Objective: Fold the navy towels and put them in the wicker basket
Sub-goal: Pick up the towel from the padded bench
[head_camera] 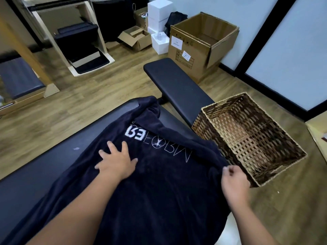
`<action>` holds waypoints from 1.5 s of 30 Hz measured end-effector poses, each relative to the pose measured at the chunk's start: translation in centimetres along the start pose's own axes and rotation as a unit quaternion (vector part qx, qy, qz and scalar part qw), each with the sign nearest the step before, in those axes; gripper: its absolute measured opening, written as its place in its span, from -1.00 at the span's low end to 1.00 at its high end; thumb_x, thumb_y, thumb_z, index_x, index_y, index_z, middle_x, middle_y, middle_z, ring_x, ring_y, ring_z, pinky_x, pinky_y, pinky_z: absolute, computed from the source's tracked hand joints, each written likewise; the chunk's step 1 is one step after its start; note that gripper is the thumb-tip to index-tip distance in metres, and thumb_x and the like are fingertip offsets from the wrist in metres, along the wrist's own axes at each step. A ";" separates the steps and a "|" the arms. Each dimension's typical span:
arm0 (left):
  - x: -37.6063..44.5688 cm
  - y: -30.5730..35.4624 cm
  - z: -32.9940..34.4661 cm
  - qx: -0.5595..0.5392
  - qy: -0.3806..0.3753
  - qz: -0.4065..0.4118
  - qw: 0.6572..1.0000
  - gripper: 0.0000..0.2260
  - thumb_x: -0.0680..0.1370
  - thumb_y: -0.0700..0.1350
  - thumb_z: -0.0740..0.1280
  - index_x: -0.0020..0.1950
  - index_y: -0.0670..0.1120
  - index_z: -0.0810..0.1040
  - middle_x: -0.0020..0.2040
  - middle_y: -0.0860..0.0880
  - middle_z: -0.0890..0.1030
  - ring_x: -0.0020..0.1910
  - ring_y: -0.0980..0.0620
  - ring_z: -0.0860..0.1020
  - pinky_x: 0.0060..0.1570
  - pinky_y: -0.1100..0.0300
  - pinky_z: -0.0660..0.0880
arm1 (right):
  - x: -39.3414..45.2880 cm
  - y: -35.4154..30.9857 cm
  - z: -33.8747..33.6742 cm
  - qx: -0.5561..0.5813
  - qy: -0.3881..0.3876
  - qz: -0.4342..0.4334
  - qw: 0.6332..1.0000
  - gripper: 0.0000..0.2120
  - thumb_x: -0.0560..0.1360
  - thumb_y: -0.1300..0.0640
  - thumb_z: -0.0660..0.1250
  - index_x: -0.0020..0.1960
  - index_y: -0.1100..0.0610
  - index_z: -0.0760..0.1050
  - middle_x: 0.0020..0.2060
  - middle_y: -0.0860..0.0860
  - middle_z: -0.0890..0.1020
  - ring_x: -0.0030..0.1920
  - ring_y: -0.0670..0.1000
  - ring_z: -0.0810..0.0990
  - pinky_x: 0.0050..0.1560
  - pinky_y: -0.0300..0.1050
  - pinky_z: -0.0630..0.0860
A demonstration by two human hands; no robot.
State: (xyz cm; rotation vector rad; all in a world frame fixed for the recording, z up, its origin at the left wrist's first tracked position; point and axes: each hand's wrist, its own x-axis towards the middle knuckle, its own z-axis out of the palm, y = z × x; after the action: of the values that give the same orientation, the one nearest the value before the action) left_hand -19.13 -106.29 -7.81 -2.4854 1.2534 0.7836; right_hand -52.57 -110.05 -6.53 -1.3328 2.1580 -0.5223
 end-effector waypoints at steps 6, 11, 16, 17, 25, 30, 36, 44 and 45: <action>0.4 -1.4 2.0 -0.049 -0.012 0.040 0.998 -0.14 0.53 0.45 0.13 0.60 0.21 -0.32 0.55 -0.11 -0.51 0.54 -0.39 -0.36 0.39 -0.54 -0.01 | -0.4 -2.0 2.2 0.203 -0.111 0.117 0.966 -0.61 0.68 -0.16 0.04 0.13 0.05 0.52 -0.09 0.17 0.64 -0.46 0.17 0.61 -0.49 -0.07 0.50; 0.9 -2.4 1.6 -0.043 -0.027 0.059 0.997 -0.05 0.45 0.51 0.22 0.58 0.27 -0.34 0.54 -0.08 -0.53 0.53 -0.37 -0.40 0.38 -0.54 -0.01 | -0.5 -3.1 3.2 0.249 -0.177 0.182 0.935 -0.88 0.57 0.12 0.37 -0.12 0.12 0.60 -0.18 0.14 0.68 -0.32 0.08 0.57 -0.38 -0.12 0.47; 0.7 -2.6 1.2 -0.058 -0.027 0.061 0.996 0.00 0.41 0.51 0.28 0.59 0.28 -0.31 0.56 -0.06 -0.50 0.55 -0.34 -0.38 0.39 -0.54 0.02 | -0.4 -2.4 -0.4 0.098 0.128 0.082 0.983 -0.94 0.42 0.25 0.36 -0.22 0.19 0.52 -0.29 0.12 0.56 -0.19 0.25 0.57 -0.07 0.08 0.53; 0.5 -2.6 1.1 -0.061 -0.027 0.064 0.996 0.00 0.41 0.50 0.29 0.59 0.28 -0.31 0.57 -0.06 -0.49 0.55 -0.34 -0.37 0.39 -0.53 0.02 | -0.5 -2.1 -1.7 0.086 0.194 0.068 0.975 -0.95 0.44 0.27 0.31 -0.20 0.20 0.49 -0.27 0.14 0.53 -0.15 0.28 0.54 -0.02 0.11 0.50; -1.8 -4.8 3.0 -0.009 0.170 0.096 0.981 -0.33 0.51 0.22 0.41 0.52 -0.02 0.29 0.56 -0.22 0.17 0.52 -0.25 0.22 0.32 -0.31 0.36 | -3.3 0.7 1.4 -0.254 0.051 -0.162 0.952 -0.70 0.47 -0.05 0.43 0.17 -0.02 0.63 0.02 0.11 0.55 0.09 0.23 0.47 0.03 0.12 0.45; -5.7 -6.4 4.9 -0.040 0.230 0.101 0.967 -0.84 0.50 -0.14 0.41 -0.02 -0.12 0.47 -0.18 -0.11 0.55 -0.26 -0.20 0.57 -0.37 0.06 0.42 | -4.7 -2.2 3.6 -0.301 -0.069 -0.030 0.951 -0.39 0.51 0.04 0.25 0.53 -0.07 0.20 0.53 0.13 0.14 0.51 0.25 0.06 0.44 0.40 0.09; -10.2 -14.8 6.0 -0.106 0.163 -0.129 0.972 -0.34 0.61 -0.15 0.13 0.63 -0.11 -0.15 -0.28 0.05 0.51 -0.39 0.02 0.45 -0.40 0.11 0.38 | -10.8 -8.8 11.1 -0.286 -0.121 -0.399 0.863 -0.57 0.40 0.09 0.50 0.26 0.05 0.57 0.39 0.13 0.44 0.44 0.23 0.33 0.34 0.36 0.29; -13.8 -25.6 7.4 -0.284 0.105 -0.322 0.897 -0.90 0.62 -0.04 0.14 0.04 -0.04 0.27 -0.43 -0.05 0.64 -0.53 -0.03 0.62 -0.33 0.10 0.61 | -18.1 -20.0 20.8 -0.222 -0.311 -0.548 0.744 -0.59 0.66 0.11 0.19 0.50 0.00 0.33 0.56 -0.10 0.16 0.29 0.11 0.49 0.16 0.05 0.50; -14.2 -26.8 7.6 -0.280 0.098 -0.326 0.898 -0.89 0.62 -0.04 0.16 0.04 -0.04 0.26 -0.40 -0.05 0.64 -0.54 -0.02 0.62 -0.37 0.13 0.59 | -18.6 -21.0 21.9 -0.242 -0.320 -0.540 0.740 -0.52 0.65 0.16 0.20 0.54 -0.03 0.26 0.58 -0.10 0.11 0.24 0.13 0.54 0.03 0.04 0.52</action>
State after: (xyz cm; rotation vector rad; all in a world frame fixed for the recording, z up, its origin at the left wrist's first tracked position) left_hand -7.28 -77.40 -6.51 -3.2047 0.1492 0.7884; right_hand -17.59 -103.35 -6.73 -2.5476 0.7839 0.1686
